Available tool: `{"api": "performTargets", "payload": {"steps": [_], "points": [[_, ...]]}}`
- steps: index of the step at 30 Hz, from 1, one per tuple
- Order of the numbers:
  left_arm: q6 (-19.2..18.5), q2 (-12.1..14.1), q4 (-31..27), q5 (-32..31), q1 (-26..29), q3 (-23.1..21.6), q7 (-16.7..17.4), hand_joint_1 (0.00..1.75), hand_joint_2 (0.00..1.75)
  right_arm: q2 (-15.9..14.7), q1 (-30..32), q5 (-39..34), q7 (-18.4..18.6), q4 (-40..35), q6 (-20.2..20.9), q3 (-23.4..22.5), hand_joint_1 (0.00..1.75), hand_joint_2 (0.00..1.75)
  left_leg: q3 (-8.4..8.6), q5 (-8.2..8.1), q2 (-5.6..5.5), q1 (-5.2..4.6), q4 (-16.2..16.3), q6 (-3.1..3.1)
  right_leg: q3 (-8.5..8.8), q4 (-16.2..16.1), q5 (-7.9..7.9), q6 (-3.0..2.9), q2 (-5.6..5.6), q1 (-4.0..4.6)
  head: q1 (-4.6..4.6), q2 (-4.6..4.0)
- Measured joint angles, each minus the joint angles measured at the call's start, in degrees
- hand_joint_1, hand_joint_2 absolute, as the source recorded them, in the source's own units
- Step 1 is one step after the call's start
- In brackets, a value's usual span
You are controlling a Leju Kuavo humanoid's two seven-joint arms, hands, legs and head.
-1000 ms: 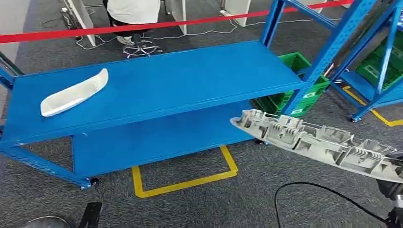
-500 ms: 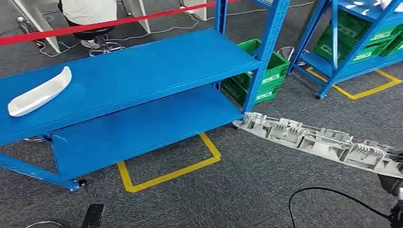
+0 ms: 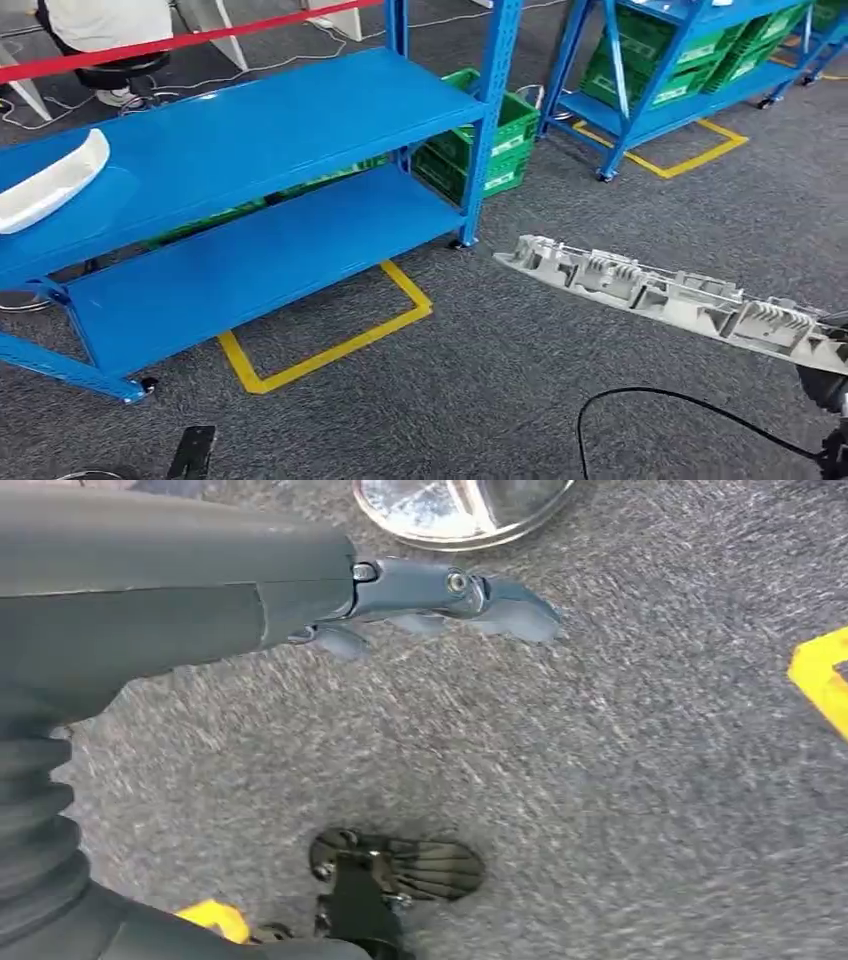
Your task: Take the parts from the cabinet and place them on the table.
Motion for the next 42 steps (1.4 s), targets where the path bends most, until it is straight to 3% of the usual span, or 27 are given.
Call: {"api": "performTargets", "payload": {"steps": [1, 2, 3, 5, 7, 9, 11, 12, 14, 16, 18, 20, 21, 22, 24, 25, 26, 28, 30, 31, 32, 35, 36, 37, 38, 40, 42], "points": [[0.1, 0.0, 0.0, 0.0, 0.0, 0.0, 0.0, 0.0, 1.75, 0.0, -0.2, 0.0, 0.0, 0.0, 0.0, 0.1, 1.75, 1.75, -0.34, 0.31, 0.36, -0.21, 0.1, -0.31, 3.74, -5.7, -2.39, 0.04, -1.09, 0.61, 0.18, 0.0], [0.2, 0.0, 0.0, 0.0, 0.0, 0.0, 0.0, 0.0, 1.75, 0.0, -0.1, 0.0, 0.1, 0.0, 0.0, 0.0, 1.75, 1.75, -0.25, 0.91, 0.89, -0.25, 0.0, -0.52, 2.99, -5.5, -2.06, -0.93, -0.62, 0.69, -0.43, 0.0], [0.3, 0.0, 0.0, 0.0, -0.1, 0.0, 0.0, 0.0, 1.75, 0.0, -0.2, -0.1, 0.0, -0.1, 0.0, 0.0, 1.75, 1.75, -0.41, 1.41, 1.3, -0.04, 0.0, -0.58, 2.33, -5.8, -1.7, -1.02, -0.03, 0.84, -0.11, 0.0], [0.5, 0.1, 0.0, 0.0, 0.2, 0.0, 0.3, 0.0, 1.75, 0.1, -0.2, -0.2, 0.0, 0.0, -0.1, 0.0, 1.75, 1.75, -1.02, 1.93, 1.78, 0.14, 0.1, -1.31, 1.2, -5.8, -0.59, -2.34, 0.95, 0.86, -0.17, 0.0], [0.7, 0.1, 0.0, -0.2, 0.5, 0.0, 0.5, 0.0, 1.75, 0.3, -0.5, -0.1, 0.2, 0.0, -0.1, 0.0, 1.75, 1.75, -2.31, -4.06, -2.56, 0.4, 3.4, -2.42, -0.18, -5.8, 0.96, -3.3, 1.79, 0.58, -0.37, 0.0], [0.8, 0.1, 0.0, -0.2, 0.5, 0.0, 0.6, 0.0, 1.75, 0.7, -0.7, -0.1, 0.2, 0.1, -0.2, 0.1, 1.75, 1.75, -4.65, -10.56, -3.65, 0.41, 12.3, -2.48, -2.31, -5.6, 2.62, -3.44, 3.04, 0.56, -0.44, 0.0], [0.8, 0.1, 0.0, -0.4, 0.5, 0.0, 0.0, 0.0, 1.75, 1.1, -0.9, -0.1, 0.2, 0.3, -0.2, 0.2, 1.75, 1.75, -5.12, -11.39, -3.87, 0.36, 17.6, -2.19, -4.24, -5.6, 4.08, -3.4, 4.24, 0.6, -0.42, 0.0], [0.8, 0.1, 0.0, -0.4, 0.4, 0.0, -0.4, 0.0, 1.75, 1.2, -0.9, 0.0, 0.1, 0.4, -0.3, 0.2, 1.75, 1.75, -3.85, -9.62, -3.9, 0.36, 17.0, -2.01, -5.11, -5.5, 4.77, -3.39, 4.77, 0.61, -0.42, 0.0], [0.8, 0.1, 0.0, -0.7, 0.4, 0.0, -1.1, 0.0, 1.75, 1.4, -1.0, 0.0, 0.0, 0.5, -0.4, 0.2, 1.75, 1.75, 1.42, -5.34, -4.55, 0.4, 10.0, -1.51, -6.9, -5.5, 6.2, -3.1, 6.06, 0.55, -0.44, 0.0], [0.8, 0.1, 0.0, -1.0, 0.2, 0.0, -1.1, 0.0, 1.75, 1.4, -1.2, 0.0, -0.1, 0.5, -0.5, 0.2, 1.75, 1.75, 8.16, -6.42, -8.3, 0.44, 0.1, -0.95, -8.26, -5.3, 7.47, -2.53, 7.02, 0.68, -0.46, 0.0], [0.9, 0.0, 0.0, -1.0, 0.1, 0.0, -1.1, 0.0, 1.75, 1.5, -1.3, 0.1, -0.2, 0.5, -0.6, 0.3, 1.75, 1.75, 8.11, -6.44, -7.84, 0.47, -1.2, -1.12, -8.7, -5.8, 9.16, -2.05, 8.01, 0.49, -0.35, 0.0], [0.9, -0.3, 0.0, -1.0, 0.2, 0.0, -1.1, 0.0, 1.75, 1.5, -1.2, 0.0, -0.2, 0.5, -0.7, 0.3, 1.75, 1.75, 7.07, -5.51, -6.58, 0.63, -1.1, -0.5, -9.21, -6.3, 10.64, -1.24, 9.26, 0.56, -0.35, 0.0], [1.0, -0.1, 0.0, -1.0, 0.0, 0.0, -1.1, 0.0, 1.75, 1.6, -1.0, 0.0, -0.2, 0.5, -0.7, 0.3, 1.75, 1.75, 6.5, -4.86, -5.68, 0.82, -1.1, -0.1, -10.11, -5.8, 9.29, -0.98, 7.6, 0.7, -0.73, 0.0], [1.2, -0.2, 0.0, -1.0, 0.0, 0.0, -1.0, 0.0, 1.75, 1.6, -1.2, 0.0, -0.2, 0.5, -0.7, 0.3, 1.75, 1.75, 5.85, -4.28, -5.19, 0.74, -1.1, 0.45, -11.0, -3.4, 5.61, -0.63, 5.43, 0.8, -0.08, 0.02], [1.4, -0.2, 0.0, -1.0, 0.2, 0.0, -0.8, 0.0, 1.75, 1.9, -1.3, 0.0, -0.2, 0.6, -0.7, 0.6, 1.75, 1.75, 4.57, -3.22, -3.85, 0.42, -1.0, 0.63, -13.1, 6.0, -1.47, -0.24, 3.51, 0.55, 0.02, 0.02], [1.6, -0.1, 0.0, -1.0, 0.2, 0.0, -0.7, 0.0, 1.75, 2.0, -1.4, 0.0, -0.2, 0.6, -0.8, 0.7, 1.75, 1.75, 3.96, -2.77, -3.2, 0.31, -0.9, 0.67, -13.8, 10.4, -3.28, -0.14, 3.18, 0.45, 0.0, 0.02], [1.6, 0.0, 0.0, -1.0, 0.2, 0.0, -0.7, 0.0, 1.75, 2.1, -1.4, 0.0, -0.3, 0.7, -0.8, 0.9, 1.75, 1.75, 3.25, -2.28, -2.46, 0.24, -0.8, 0.66, -13.83, 13.4, -3.3, -0.09, 3.12, 0.33, 0.02, 0.02], [1.6, 0.0, 0.0, -1.0, 0.2, 0.0, -0.7, 0.0, 1.75, 2.3, -1.4, 0.2, -0.3, 0.9, -0.8, 1.0, 1.75, 1.75, 1.92, -1.38, -1.14, 0.09, -0.7, 0.49, -10.31, 11.4, 0.28, -0.07, 3.02, 0.21, 0.0, 0.02], [1.6, 0.0, 0.0, -1.0, 0.1, 0.0, -0.7, 0.0, 1.75, 2.3, -1.4, 0.3, -0.4, 0.9, -0.8, 1.2, 1.75, 1.75, 1.24, -0.85, -0.16, -0.04, -0.6, 0.11, -2.68, 1.5, 2.31, -0.35, 1.19, 0.27, 0.0, 0.02], [1.6, 0.0, 0.0, -1.0, 0.1, 0.0, -0.7, 0.0, 1.75, 2.3, -1.7, 0.4, -0.3, 0.9, -0.8, 1.2, 1.75, 1.75, 0.97, -0.56, 0.37, -0.27, -0.6, -0.16, 0.68, -3.3, 0.02, -0.39, -0.71, 0.79, 0.0, 0.0], [1.6, 0.0, 0.0, -1.0, 0.1, 0.0, -0.7, 0.0, 1.75, 2.4, -1.8, 0.5, -0.4, 0.8, -0.9, 1.4, 1.75, 1.75, 0.85, -0.24, 0.97, -0.3, -0.5, -0.39, 1.98, -6.3, -0.59, -1.12, -0.66, 1.22, -0.15, 0.0], [1.5, 0.0, 0.0, -1.0, 0.2, 0.0, -0.9, 0.0, 1.75, 2.4, -1.8, 0.5, -0.5, 0.9, -1.1, 1.5, 1.75, 1.75, 0.38, 1.09, 2.37, 0.09, -0.8, -1.19, 0.42, -6.3, 0.91, -2.32, 0.8, 1.66, -0.05, 0.02], [1.5, 0.0, 0.0, -0.9, 0.2, 0.0, -1.0, 0.0, 1.75, 2.4, -1.8, 0.5, -0.5, 0.9, -1.1, 1.5, 1.75, 1.75, -0.27, 0.06, 1.32, 0.21, -0.5, -1.52, 0.39, -6.9, 1.51, -2.96, 1.23, 1.15, 0.04, 0.0], [1.5, 0.0, 0.0, -0.9, 0.2, 0.0, -1.0, 0.0, 1.75, 2.5, -1.9, 0.5, -0.5, 0.9, -1.2, 1.5, 1.75, 1.75, -0.9, -2.34, -1.46, 0.38, 1.0, -1.93, -0.34, -6.8, 2.05, -3.27, 1.69, 1.14, -0.29, 0.02], [1.5, 0.0, 0.0, -0.8, 0.3, 0.0, -1.0, 0.0, 1.75, 2.5, -2.1, 0.6, -0.5, 0.9, -1.2, 1.7, 1.75, 1.75, -2.23, -5.52, -2.92, 0.48, 4.8, -2.13, -1.02, -6.8, 2.45, -3.67, 2.03, 1.01, -0.35, 0.0], [0.9, 0.0, 0.0, -0.9, 0.4, 0.0, -1.0, 0.0, 1.75, 2.8, -2.2, 0.7, -0.6, 0.9, -1.2, 1.8, 1.75, 1.75, -5.35, -9.5, -3.84, 0.6, 14.0, -2.48, -2.16, -6.6, 3.02, -3.79, 3.18, 0.99, -0.52, 0.02], [0.5, 0.0, 0.0, -1.1, 0.5, 0.0, -1.0, 0.0, 1.75, 3.0, -2.2, 0.9, -0.6, 1.2, -1.4, 2.2, 1.75, 1.75, -6.02, -8.88, -3.89, 0.65, 17.1, -2.68, -3.18, -6.3, 3.47, -3.77, 4.38, 0.93, -0.61, 0.02]]}}
